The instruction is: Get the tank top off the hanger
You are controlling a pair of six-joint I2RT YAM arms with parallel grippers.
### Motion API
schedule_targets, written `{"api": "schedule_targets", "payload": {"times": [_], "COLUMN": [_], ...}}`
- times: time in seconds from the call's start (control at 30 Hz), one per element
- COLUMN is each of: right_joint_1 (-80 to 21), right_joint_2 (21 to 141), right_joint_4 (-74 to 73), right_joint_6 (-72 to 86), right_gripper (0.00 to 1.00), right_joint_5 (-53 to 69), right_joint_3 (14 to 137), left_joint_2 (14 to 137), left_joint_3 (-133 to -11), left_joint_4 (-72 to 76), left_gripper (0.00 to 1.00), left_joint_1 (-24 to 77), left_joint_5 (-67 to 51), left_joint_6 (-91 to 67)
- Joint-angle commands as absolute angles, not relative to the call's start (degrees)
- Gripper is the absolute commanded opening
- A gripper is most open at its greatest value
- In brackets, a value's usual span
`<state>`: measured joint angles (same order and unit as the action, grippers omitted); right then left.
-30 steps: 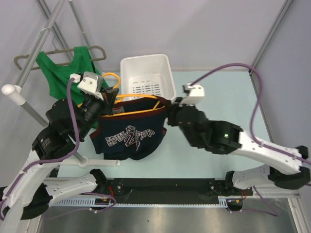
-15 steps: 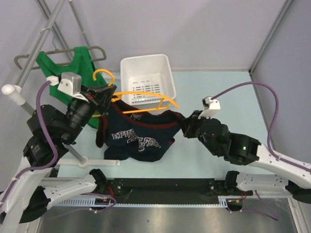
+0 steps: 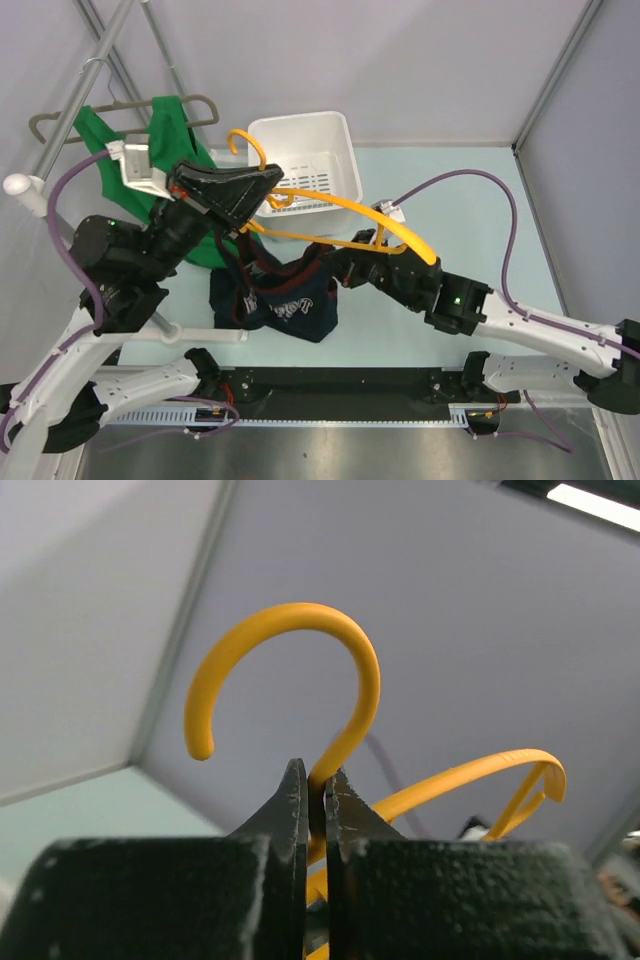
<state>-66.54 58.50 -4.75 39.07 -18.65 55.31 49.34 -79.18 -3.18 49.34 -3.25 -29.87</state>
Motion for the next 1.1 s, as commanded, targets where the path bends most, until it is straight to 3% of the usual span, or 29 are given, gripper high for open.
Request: {"api": "schedule_targets", "payload": {"times": [0.0,0.13,0.33,0.53,0.73,0.83,0.87,0.97,1.07], "right_joint_1": [-64.35,-59.25,-49.58,-53.87,-62.13,-63.19,-63.89,-67.04,-68.99], "right_joint_2": [62.13,63.63,63.80,75.22,89.98,95.17,96.32,100.10,103.70], "right_joint_4": [3.08,0.63,-8.34,-15.91,-15.74,-13.45,-12.49,-12.31,-10.56], "right_joint_6": [39.81,39.73,36.05,27.78,26.46,27.42,27.51,26.99,26.63], "right_gripper": [0.00,0.00,0.00,0.02,0.31,0.52,0.67,0.96,1.00], "right_joint_5": [-13.71,-10.03,-0.62,5.27,-1.58,-0.61,-0.62,-3.76,-5.71], "right_joint_3": [57.39,58.27,61.95,66.44,71.63,72.68,72.69,73.83,74.88], "left_joint_2": [47.90,48.78,45.71,37.63,31.56,29.10,28.31,25.93,24.26], "left_joint_3": [-79.01,-82.25,-87.27,-85.18,-77.79,-76.91,-76.21,-75.24,-74.80], "left_joint_4": [14.67,14.51,-2.41,-20.80,-27.32,-30.05,-30.15,-30.23,-30.06], "left_gripper": [0.00,0.00,0.00,0.00,0.00,0.00,0.00,0.00,0.00], "left_joint_1": [49.22,49.22,49.22,49.22,49.22,49.22,49.22,49.22,49.22], "left_joint_5": [-10.45,-11.95,-13.18,-5.90,-2.02,-0.62,-0.70,-2.10,-4.48], "left_joint_6": [-42.35,-43.77,-32.91,-21.20,-14.87,-12.48,-12.39,-12.13,-12.39]}}
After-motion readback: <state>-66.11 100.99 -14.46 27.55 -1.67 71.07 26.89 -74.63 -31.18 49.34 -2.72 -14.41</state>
